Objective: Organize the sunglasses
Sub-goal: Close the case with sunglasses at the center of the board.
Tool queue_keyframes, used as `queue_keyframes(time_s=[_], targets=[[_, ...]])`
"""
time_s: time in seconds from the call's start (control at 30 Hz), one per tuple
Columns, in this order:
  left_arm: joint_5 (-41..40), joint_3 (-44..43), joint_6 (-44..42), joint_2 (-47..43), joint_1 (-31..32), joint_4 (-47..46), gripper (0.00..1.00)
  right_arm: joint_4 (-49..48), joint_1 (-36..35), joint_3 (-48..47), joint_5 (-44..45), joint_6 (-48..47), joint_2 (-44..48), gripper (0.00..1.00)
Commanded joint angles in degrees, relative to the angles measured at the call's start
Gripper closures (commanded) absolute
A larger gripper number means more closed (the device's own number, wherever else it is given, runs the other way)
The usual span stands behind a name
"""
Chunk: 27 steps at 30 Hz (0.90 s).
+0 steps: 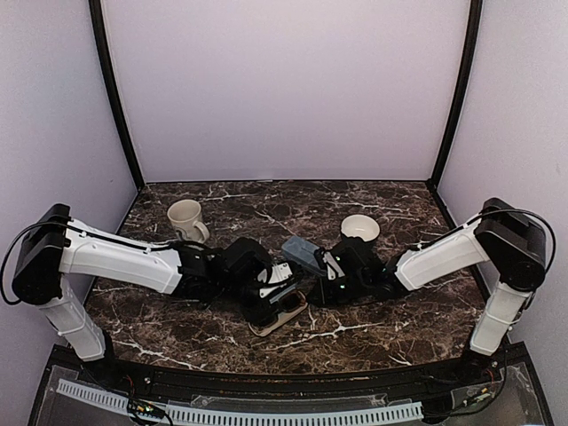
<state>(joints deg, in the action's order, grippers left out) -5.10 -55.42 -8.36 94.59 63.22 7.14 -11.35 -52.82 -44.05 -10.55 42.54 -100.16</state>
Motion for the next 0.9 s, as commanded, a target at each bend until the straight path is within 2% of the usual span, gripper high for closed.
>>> queue_keyframes(time_s=[0.0, 0.87], targets=[[1.0, 2.2, -0.5, -2.1, 1.6, -1.8, 0.41, -0.3, -0.4, -1.3, -0.7, 0.4, -1.2, 0.99], [9.5, 4.3, 2.6, 4.3, 5.1, -7.8, 0.37, -0.8, -1.2, -1.1, -1.0, 0.9, -2.2, 1.0]])
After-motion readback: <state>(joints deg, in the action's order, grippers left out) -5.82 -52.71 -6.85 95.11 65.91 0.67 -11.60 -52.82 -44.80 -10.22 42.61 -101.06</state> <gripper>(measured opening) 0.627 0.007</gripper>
